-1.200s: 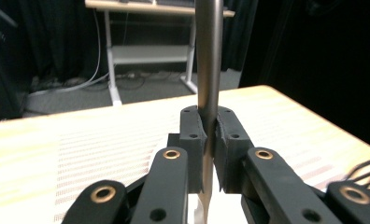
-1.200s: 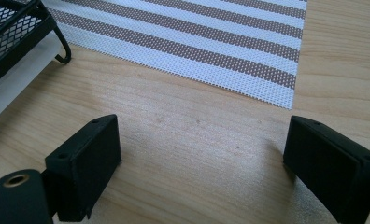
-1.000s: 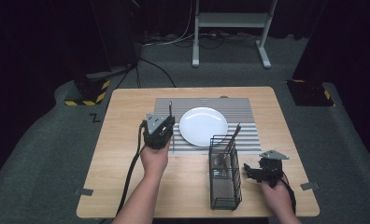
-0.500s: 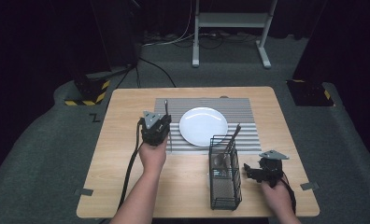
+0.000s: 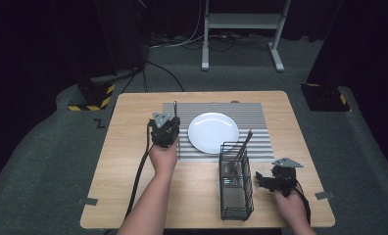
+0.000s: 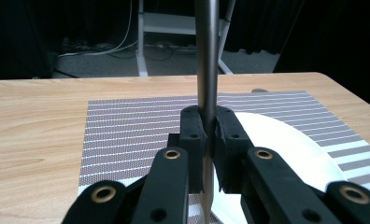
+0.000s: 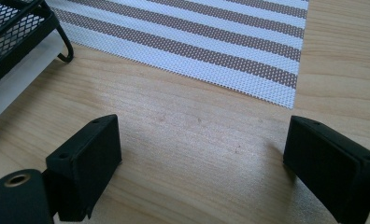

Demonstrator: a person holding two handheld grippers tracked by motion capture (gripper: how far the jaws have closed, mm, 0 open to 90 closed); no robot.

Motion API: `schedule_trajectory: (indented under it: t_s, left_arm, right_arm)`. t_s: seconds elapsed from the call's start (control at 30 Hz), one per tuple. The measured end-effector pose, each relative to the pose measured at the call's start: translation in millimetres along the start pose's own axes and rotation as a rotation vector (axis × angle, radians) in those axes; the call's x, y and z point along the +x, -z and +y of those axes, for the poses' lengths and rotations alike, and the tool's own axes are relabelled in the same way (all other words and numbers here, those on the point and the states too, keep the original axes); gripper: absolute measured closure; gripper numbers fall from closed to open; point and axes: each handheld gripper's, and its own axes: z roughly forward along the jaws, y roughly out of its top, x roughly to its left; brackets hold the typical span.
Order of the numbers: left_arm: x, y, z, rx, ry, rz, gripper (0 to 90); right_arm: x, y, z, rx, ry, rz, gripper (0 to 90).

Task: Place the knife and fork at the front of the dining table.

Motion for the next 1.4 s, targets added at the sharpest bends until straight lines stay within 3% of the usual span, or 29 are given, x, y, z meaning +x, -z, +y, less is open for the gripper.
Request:
schedule_trajectory:
  t_s: [0.5, 0.97, 1.4]
  left_arm:
    - [5.0, -48.3, 5.6, 0.075, 0.063, 0.090, 83.0]
    - [10.0, -77.6, -5.2, 0.084, 0.112, 0.114, 83.1]
    - [17.1, -103.7, -17.3, 0.132, 0.149, 0.139, 83.0]
  right_arm:
    - [-0.1, 0.4, -0.3, 0.001, 0.003, 0.007, 11.2]
    - [0.3, 0.6, -0.4, 0.000, 0.005, 0.004, 11.7]
    - [0.5, 0.7, -0.4, 0.000, 0.006, 0.007, 11.7]
